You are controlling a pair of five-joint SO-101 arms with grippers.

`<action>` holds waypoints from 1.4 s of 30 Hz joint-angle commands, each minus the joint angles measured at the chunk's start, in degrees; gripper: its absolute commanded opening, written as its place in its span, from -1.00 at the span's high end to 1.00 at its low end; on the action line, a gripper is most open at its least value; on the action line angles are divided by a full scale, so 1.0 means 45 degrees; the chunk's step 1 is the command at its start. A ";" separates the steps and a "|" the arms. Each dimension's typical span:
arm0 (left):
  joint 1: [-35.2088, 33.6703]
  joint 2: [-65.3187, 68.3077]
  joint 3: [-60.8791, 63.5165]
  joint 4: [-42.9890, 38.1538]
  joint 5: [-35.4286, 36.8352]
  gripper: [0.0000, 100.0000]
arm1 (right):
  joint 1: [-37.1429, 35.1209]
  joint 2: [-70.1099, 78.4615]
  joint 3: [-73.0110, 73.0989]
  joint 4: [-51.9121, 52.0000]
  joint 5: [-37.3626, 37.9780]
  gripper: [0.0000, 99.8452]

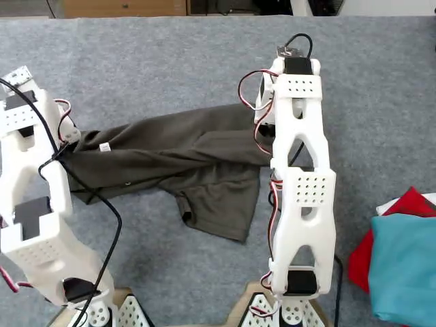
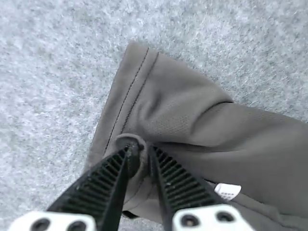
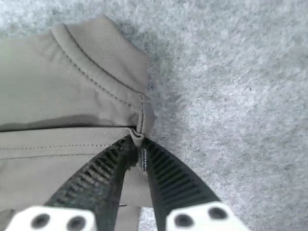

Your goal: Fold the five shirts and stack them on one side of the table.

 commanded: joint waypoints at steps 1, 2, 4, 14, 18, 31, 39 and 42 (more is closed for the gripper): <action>0.0254 -0.0772 -0.0449 0.0508 0.0098 0.70 | -0.0049 -0.0068 -0.0576 0.0137 -0.0078 0.99; 0.0332 -0.0772 -0.0430 0.0547 0.0078 0.68 | -0.0049 -0.0068 -0.0576 0.0137 -0.0078 0.99; 0.0371 -0.0772 -0.0508 0.0606 0.0039 0.78 | -0.0049 -0.0068 -0.0576 0.0137 -0.0078 0.99; 0.0313 -0.0752 -0.0547 0.0547 0.0039 0.96 | -0.0049 -0.0068 -0.0576 0.0137 -0.0078 0.99; 0.0313 -0.0830 -0.0547 0.0606 0.0039 0.96 | -0.0049 -0.0068 -0.0576 0.0137 -0.0078 0.99; 0.0391 -0.3370 -0.6623 0.4044 0.0020 0.96 | 0.0010 -0.1280 -0.2510 0.0156 -0.0059 0.99; 0.0391 -0.4718 -1.0471 0.5861 -0.0410 0.96 | 0.0010 -0.3175 -0.9133 -0.0117 -0.0156 0.99; 0.0313 -0.5499 -1.1448 0.5958 -0.0410 0.96 | 0.0127 -0.5050 -0.8645 -0.1231 -0.0156 0.99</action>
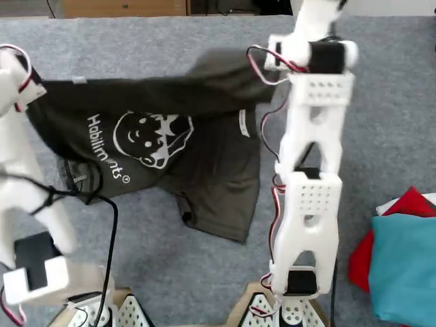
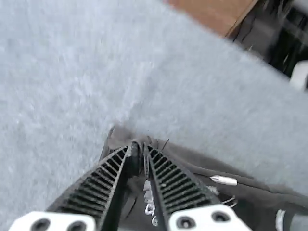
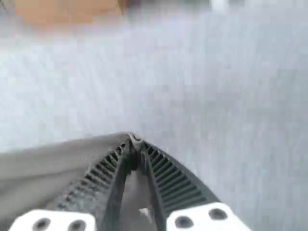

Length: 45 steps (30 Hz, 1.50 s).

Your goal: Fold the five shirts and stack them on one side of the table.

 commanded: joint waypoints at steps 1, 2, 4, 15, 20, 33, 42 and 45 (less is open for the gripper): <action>0.0020 -0.1377 -0.1661 0.0137 -0.0137 0.96 | 0.0322 -0.2862 -0.0811 -0.1094 -0.0137 0.99; 0.0000 -0.1729 -0.1915 0.0137 -0.0156 0.96 | 0.0420 -0.3429 -0.0830 -0.1524 -0.0137 0.99; 0.0000 -0.2510 -0.2266 0.0137 -0.0156 0.96 | 0.0518 -0.4503 -0.0928 -0.2559 -0.0137 0.99; 0.0059 -0.6574 -0.2501 -0.0039 -0.0156 0.96 | 0.0674 -0.8664 -0.0830 -0.2462 0.0371 0.99; 0.0000 -0.6652 -0.2520 -0.2286 -0.0098 0.96 | 0.0791 -1.0051 -0.0850 -0.2520 0.0586 0.99; -0.0020 -0.6730 -0.3810 -0.3263 -0.0098 0.96 | 0.2159 -1.1770 -0.0733 -0.4161 0.0821 0.99; 0.0020 -0.6066 0.0391 -0.4083 -0.0137 0.96 | 0.1514 -1.0305 0.3565 -0.4825 0.0195 0.99; 0.0020 -0.5597 0.3399 -0.5724 -0.0156 0.96 | 0.0967 -0.9621 0.5187 -0.5587 0.0195 0.99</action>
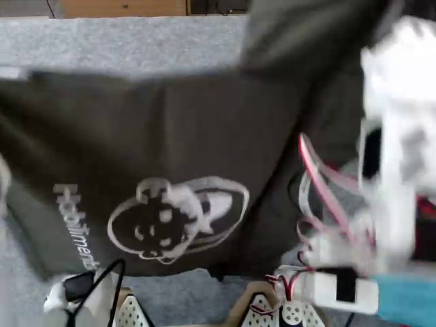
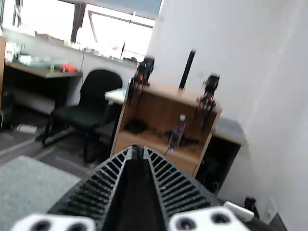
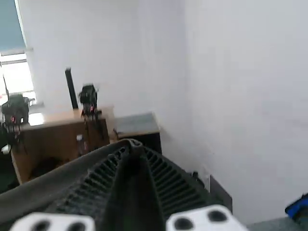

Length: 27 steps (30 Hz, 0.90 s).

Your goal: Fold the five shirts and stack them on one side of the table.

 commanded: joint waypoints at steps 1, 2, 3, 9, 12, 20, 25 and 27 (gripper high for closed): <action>0.0020 0.0772 0.3653 -0.2188 -0.0059 0.96 | -0.0654 0.0811 0.1788 -0.1250 -0.0020 0.99; 0.0020 0.0928 0.4728 -0.2950 -0.0059 0.96 | -0.0791 0.1104 0.2237 -0.1661 -0.0020 0.99; 0.0020 0.1104 0.5783 -0.3810 -0.0059 0.96 | -0.0869 0.1416 0.2667 -0.2090 -0.0020 0.99; 0.0020 0.2569 1.1116 -0.9553 -0.0078 0.96 | -0.1319 0.3546 0.4288 -0.4357 -0.0020 0.99; 0.0020 0.3526 1.2132 -1.1350 -0.0078 0.96 | -0.1397 0.4718 0.4347 -0.5001 -0.0020 0.99; -0.0059 0.6027 1.1624 -1.2347 -0.0059 0.96 | -0.1358 0.6574 0.4347 -0.5333 -0.0020 0.99; -0.0410 0.6105 1.1546 -1.1663 -0.0039 0.96 | -0.1534 0.6574 0.4327 -0.3614 0.0625 0.99; -0.0410 0.6027 1.1194 -1.0510 -0.0137 0.96 | -0.1534 0.6574 0.4327 -0.2950 0.0840 0.99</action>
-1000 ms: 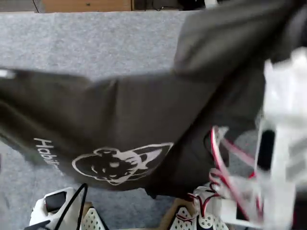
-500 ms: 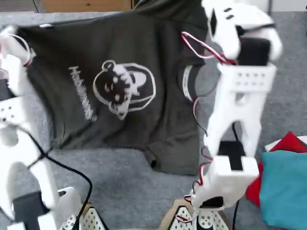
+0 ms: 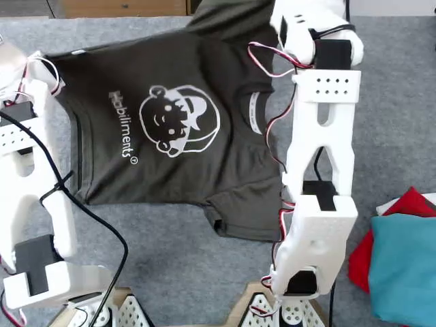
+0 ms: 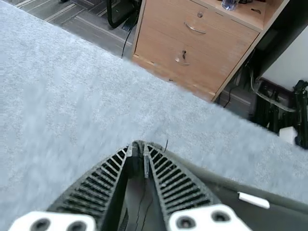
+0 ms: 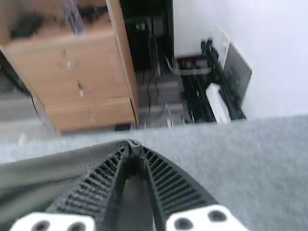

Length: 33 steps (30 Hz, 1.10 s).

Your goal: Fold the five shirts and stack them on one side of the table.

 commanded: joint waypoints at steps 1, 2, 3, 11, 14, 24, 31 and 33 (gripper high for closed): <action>-0.0332 -0.0225 -0.1153 0.1797 -0.0371 0.96 | -0.0107 -0.0127 -0.0010 0.1035 0.0449 0.99; -0.0293 -0.0225 -0.1368 0.2481 -0.0684 0.96 | -0.0107 -0.0127 -0.0010 0.1309 0.0547 0.99; -0.0274 -0.0205 -0.1524 0.3048 -0.0899 0.96 | -0.0107 -0.0127 -0.0029 0.1602 0.0586 0.99; 0.0156 -0.0244 -0.1797 0.6974 -0.2071 0.96 | -0.0186 -0.0127 -0.1690 0.5411 0.0664 0.99; 0.0215 -0.0244 -0.1817 0.8244 -0.2422 0.96 | -0.0205 -0.0068 -0.3018 0.7346 0.0625 0.99; 0.0137 -0.0244 -0.1797 1.0999 -0.3438 0.96 | 0.0147 -0.1006 -0.1573 0.9026 0.0899 0.99; 0.0156 -0.0186 -0.1700 1.1175 -0.3458 0.96 | 0.0127 -0.3429 0.3370 0.9006 0.1680 0.99; 0.0195 -0.0166 -0.1700 1.1175 -0.3438 0.96 | 0.0127 -0.4132 0.4757 0.8987 0.1817 0.99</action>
